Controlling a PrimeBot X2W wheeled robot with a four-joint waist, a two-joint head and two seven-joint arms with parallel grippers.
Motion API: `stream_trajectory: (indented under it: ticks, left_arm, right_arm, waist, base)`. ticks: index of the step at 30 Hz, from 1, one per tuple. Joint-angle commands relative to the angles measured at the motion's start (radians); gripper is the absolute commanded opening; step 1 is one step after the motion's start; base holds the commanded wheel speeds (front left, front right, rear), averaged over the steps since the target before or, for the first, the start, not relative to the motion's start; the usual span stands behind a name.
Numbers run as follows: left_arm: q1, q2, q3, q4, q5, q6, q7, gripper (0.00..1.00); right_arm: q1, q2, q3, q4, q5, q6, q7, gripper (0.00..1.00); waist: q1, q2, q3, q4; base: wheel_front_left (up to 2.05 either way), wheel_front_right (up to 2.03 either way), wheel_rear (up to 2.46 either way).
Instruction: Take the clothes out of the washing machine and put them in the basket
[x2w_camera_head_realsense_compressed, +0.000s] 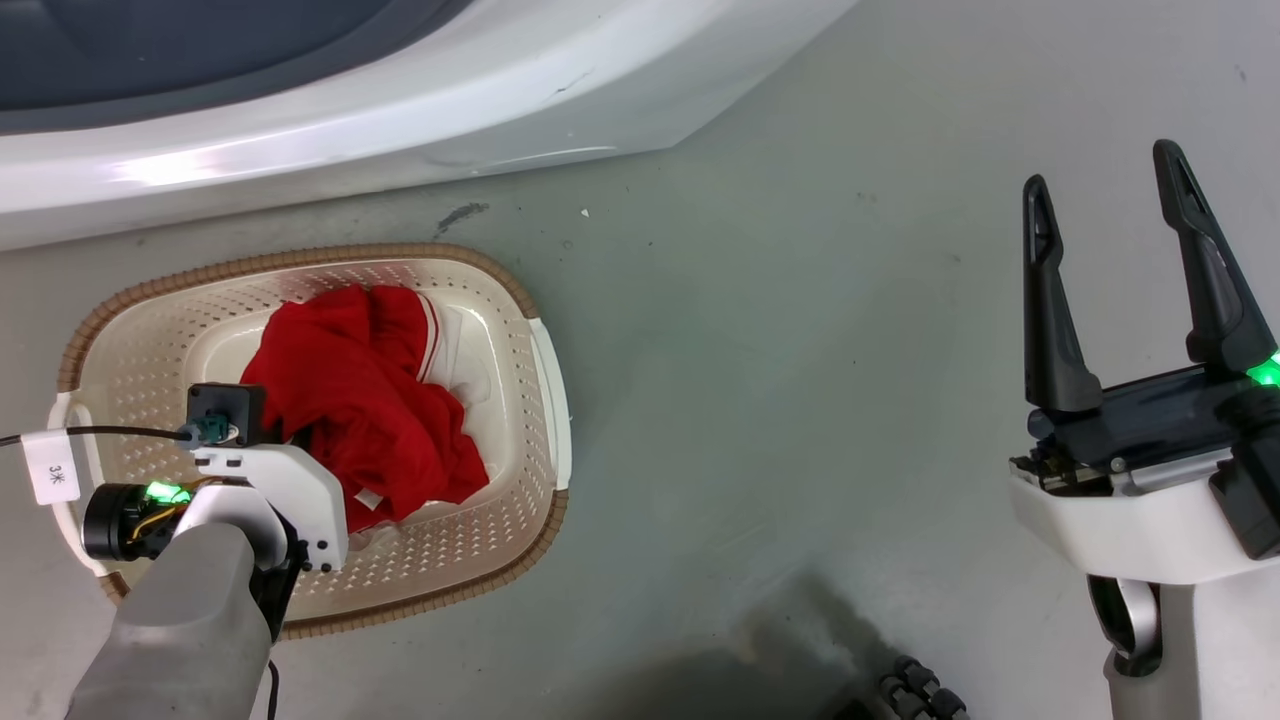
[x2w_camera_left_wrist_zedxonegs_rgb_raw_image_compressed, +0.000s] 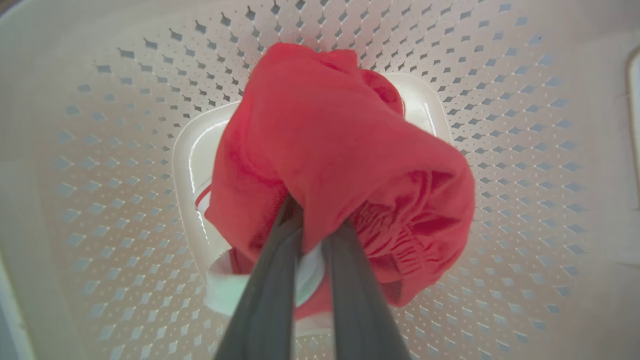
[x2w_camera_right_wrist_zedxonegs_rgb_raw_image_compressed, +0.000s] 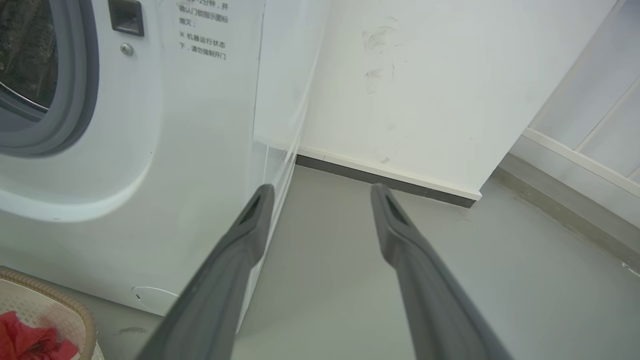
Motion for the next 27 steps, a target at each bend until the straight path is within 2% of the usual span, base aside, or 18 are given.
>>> stream_trajectory:
  ticks: [1, 3, 4, 5, 11, 19, 27]
  left_arm:
    - [-0.012, -0.003, 0.001, 0.006, 0.001, 0.0, -0.003, 0.0]
    - [-0.018, -0.006, 0.003, 0.015, 0.001, 0.009, -0.006, 0.0]
    - [-0.019, -0.007, 0.004, 0.019, 0.004, 0.018, -0.007, 0.38]
    - [-0.017, -0.013, 0.007, 0.024, -0.003, 0.021, -0.007, 1.0]
    - [0.009, -0.02, 0.028, -0.022, 0.003, 0.042, -0.01, 1.0]
    - [0.084, -0.028, 0.104, -0.194, 0.032, 0.072, -0.009, 1.0]
    - [0.197, -0.045, 0.238, -0.467, 0.099, 0.046, -0.008, 1.0]
  right_arm:
    - [-0.009, 0.002, -0.001, -0.004, 0.001, -0.001, -0.002, 1.0]
    - [-0.009, 0.002, -0.001, -0.001, -0.002, -0.001, -0.002, 1.0]
    - [-0.009, 0.002, -0.001, 0.002, -0.003, -0.001, -0.002, 1.0]
    - [-0.008, 0.002, 0.0, 0.006, -0.004, -0.001, -0.002, 1.0]
    - [-0.011, 0.002, 0.007, 0.024, -0.013, -0.001, -0.002, 1.0]
    - [0.015, 0.001, -0.002, 0.059, -0.02, -0.001, -0.002, 1.0]
    - [0.04, 0.001, -0.02, 0.089, -0.024, -0.001, -0.002, 1.0]
  waist:
    - [-0.0002, -0.0001, 0.006, -0.002]
    - [-0.0002, -0.0001, 0.007, 0.0]
    - [-0.0002, -0.0001, 0.004, 0.002]
    - [-0.0002, -0.0001, -0.002, 0.005]
    - [-0.0002, -0.0001, -0.055, 0.021]
    - [-0.0002, -0.0001, -0.182, 0.064]
    - [-0.0002, -0.0001, -0.316, 0.126]
  base:
    - [0.0, 0.0, 0.0]
    - [0.0, 0.0, 0.0]
    - [0.0, 0.0, 0.0]
    - [0.0, 0.0, 0.0]
    - [0.0, 0.0, 0.0]
    - [0.0, 0.0, 0.0]
    - [0.0, 0.0, 0.0]
